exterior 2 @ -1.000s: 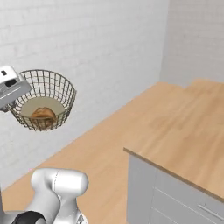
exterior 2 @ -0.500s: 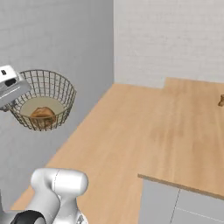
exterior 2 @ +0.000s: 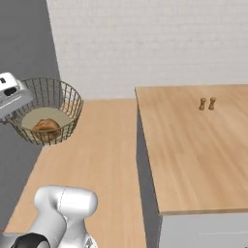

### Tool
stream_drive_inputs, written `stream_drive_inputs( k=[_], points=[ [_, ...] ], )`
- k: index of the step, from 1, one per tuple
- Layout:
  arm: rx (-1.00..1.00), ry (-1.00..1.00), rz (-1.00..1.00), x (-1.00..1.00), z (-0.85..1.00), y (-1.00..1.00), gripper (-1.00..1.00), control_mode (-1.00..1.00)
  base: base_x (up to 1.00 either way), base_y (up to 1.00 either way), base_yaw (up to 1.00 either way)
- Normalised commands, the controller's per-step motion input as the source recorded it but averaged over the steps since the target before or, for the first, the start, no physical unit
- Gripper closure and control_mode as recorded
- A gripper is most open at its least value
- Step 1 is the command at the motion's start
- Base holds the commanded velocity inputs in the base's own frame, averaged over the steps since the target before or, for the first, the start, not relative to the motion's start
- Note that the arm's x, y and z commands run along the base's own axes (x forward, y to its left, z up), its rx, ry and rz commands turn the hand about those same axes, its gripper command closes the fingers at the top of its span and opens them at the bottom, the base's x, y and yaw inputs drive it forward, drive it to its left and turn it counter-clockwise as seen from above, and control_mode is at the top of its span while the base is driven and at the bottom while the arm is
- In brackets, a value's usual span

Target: Open the cabinet, pick up the bread from the cabinet and place it in the basket. Then move the basket to the dining counter.

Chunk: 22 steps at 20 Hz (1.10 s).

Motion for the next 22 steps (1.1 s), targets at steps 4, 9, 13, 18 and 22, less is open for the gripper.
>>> stream_drive_inputs(
  k=[4,9,13,18,22],
  points=[
    [0.00,0.00,0.00,0.00,0.00,0.00,1.00,1.00,0.82,0.51,-0.61],
    [0.00,0.00,0.00,0.00,0.00,0.00,1.00,1.00,0.60,0.54,-0.58],
    [0.00,0.00,0.00,0.00,0.00,0.00,1.00,1.00,0.23,0.51,-0.54],
    [0.00,0.00,0.00,0.00,0.00,0.00,1.00,1.00,0.31,0.61,-0.54],
    [0.00,0.00,0.00,0.00,0.00,0.00,1.00,1.00,0.34,0.69,-0.48]
  ],
)
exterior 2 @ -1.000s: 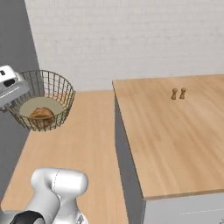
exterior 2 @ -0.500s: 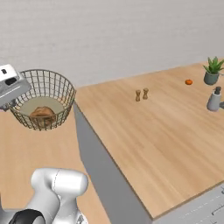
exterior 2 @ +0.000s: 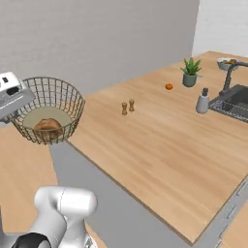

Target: Open the cabinet, pick up the bread from the cabinet and place it in the basket. Then move the basket to the dining counter.

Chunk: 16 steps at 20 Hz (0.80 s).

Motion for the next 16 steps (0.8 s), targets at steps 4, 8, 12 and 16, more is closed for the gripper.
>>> stream_drive_inputs(
  k=[4,8,12,16],
  points=[
    [0.00,0.00,0.00,0.00,0.00,0.00,1.00,1.00,0.22,0.89,-0.48],
    [0.00,0.00,0.00,0.00,0.00,0.00,1.00,1.00,0.20,0.94,-0.49],
    [0.00,0.00,0.00,0.00,0.00,0.00,1.00,1.00,0.20,0.88,-0.49],
    [0.00,0.00,0.00,0.00,0.00,0.00,1.00,1.00,0.13,0.95,-0.48]
  ],
)
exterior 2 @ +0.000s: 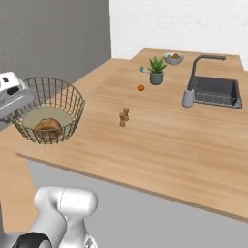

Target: Open the cabinet, pick up the bread from the cabinet and place it in the basket. Then move the basket to the dining counter.

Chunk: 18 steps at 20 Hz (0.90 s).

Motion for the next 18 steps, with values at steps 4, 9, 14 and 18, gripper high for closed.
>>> stream_drive_inputs(
  k=[4,9,14,18],
  points=[
    [0.00,0.00,0.00,0.00,0.00,0.00,1.00,1.00,0.16,1.00,-0.44],
    [0.05,0.00,-0.04,0.04,-0.04,0.00,1.00,-1.00,0.15,0.58,-0.31],
    [0.23,0.00,-0.03,0.85,-0.38,0.00,1.00,-1.00,0.00,0.00,0.00],
    [0.12,0.03,0.00,1.00,-0.74,0.00,1.00,-1.00,0.00,0.00,0.00]
  ],
)
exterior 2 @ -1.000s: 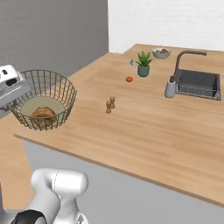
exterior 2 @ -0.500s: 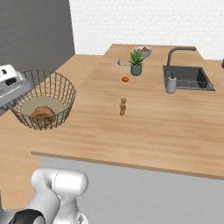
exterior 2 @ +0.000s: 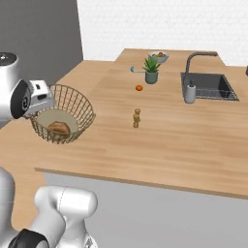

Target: Open the cabinet, pick up the bread from the cabinet and place it in the basket. Then move the basket to the dining counter.

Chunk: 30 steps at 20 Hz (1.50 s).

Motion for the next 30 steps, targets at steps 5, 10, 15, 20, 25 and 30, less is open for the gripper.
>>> stream_drive_inputs(
  k=[5,10,15,20,25,30],
  points=[
    [0.00,0.12,0.00,1.00,-0.83,0.00,1.00,-1.00,0.00,0.00,0.00],
    [-0.02,0.18,-0.02,0.87,-0.87,-0.01,1.00,-1.00,0.00,0.00,0.00],
    [-0.08,0.20,-0.06,0.62,-1.00,-0.01,1.00,-1.00,0.00,0.00,0.00],
    [-0.12,0.17,-0.04,0.53,-0.93,0.00,1.00,-1.00,0.00,0.00,0.00],
    [-0.06,0.10,-0.03,0.42,-0.43,0.00,-1.00,-1.00,0.00,0.00,0.00],
    [-0.01,0.01,-0.04,0.38,0.22,0.00,-1.00,-1.00,0.00,0.00,0.00]
  ],
)
